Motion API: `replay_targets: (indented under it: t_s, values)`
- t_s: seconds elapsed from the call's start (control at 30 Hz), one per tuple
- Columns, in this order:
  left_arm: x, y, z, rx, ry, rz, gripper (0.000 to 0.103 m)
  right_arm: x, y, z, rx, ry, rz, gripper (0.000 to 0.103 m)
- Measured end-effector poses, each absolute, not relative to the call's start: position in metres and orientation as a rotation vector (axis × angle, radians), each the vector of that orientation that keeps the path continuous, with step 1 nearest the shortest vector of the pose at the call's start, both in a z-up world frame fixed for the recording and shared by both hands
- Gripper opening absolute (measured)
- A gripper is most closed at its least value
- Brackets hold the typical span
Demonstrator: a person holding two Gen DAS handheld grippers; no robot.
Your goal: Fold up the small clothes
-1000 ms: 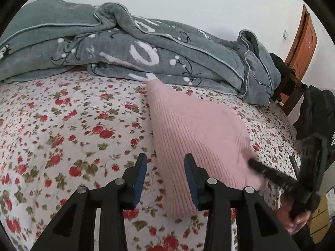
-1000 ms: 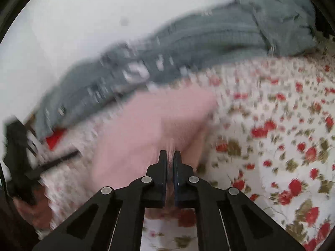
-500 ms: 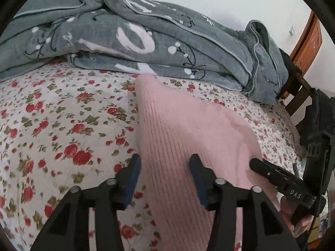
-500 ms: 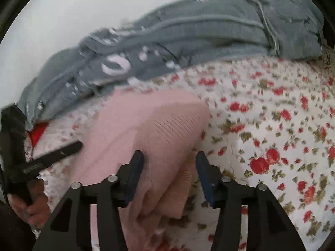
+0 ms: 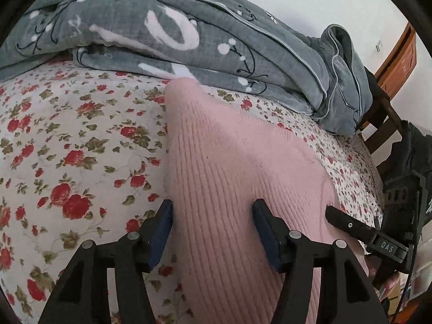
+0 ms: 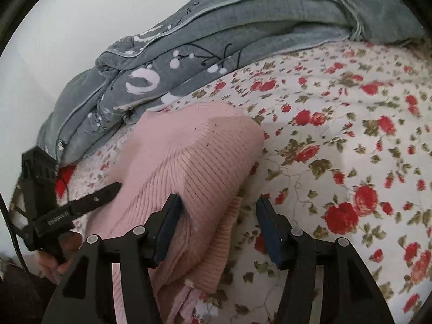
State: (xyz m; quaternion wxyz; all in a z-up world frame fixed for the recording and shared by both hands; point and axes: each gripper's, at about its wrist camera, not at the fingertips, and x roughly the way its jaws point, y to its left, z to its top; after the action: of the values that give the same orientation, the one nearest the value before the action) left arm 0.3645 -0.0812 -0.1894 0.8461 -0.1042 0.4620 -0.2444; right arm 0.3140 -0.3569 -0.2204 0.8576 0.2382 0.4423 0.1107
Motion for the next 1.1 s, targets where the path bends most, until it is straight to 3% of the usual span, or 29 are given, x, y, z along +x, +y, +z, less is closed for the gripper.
replay_targets:
  t_s: [0.23, 0.37, 0.47, 0.8, 1.1]
  values:
    - [0.359, -0.087, -0.181, -0.177, 0.939, -0.485, 0.04, 0.335, -0.35, -0.229, 0.582, 0.976, 0.342, 0.058]
    - [0.351, -0.087, -0.169, -0.151, 0.908, -0.468, 0.034, 0.331, -0.339, -0.221, 0.575, 0.956, 0.369, 0.033]
    - [0.339, -0.08, -0.155, -0.158, 0.886, -0.485, 0.031, 0.319, -0.329, -0.205, 0.535, 0.93, 0.357, 0.028]
    - [0.265, -0.027, -0.124, -0.173, 0.849, -0.469, 0.029, 0.255, -0.285, -0.18, 0.587, 0.939, 0.445, 0.026]
    - [0.224, 0.021, -0.15, -0.166, 0.861, -0.387, 0.027, 0.215, -0.256, -0.187, 0.514, 0.929, 0.462, 0.027]
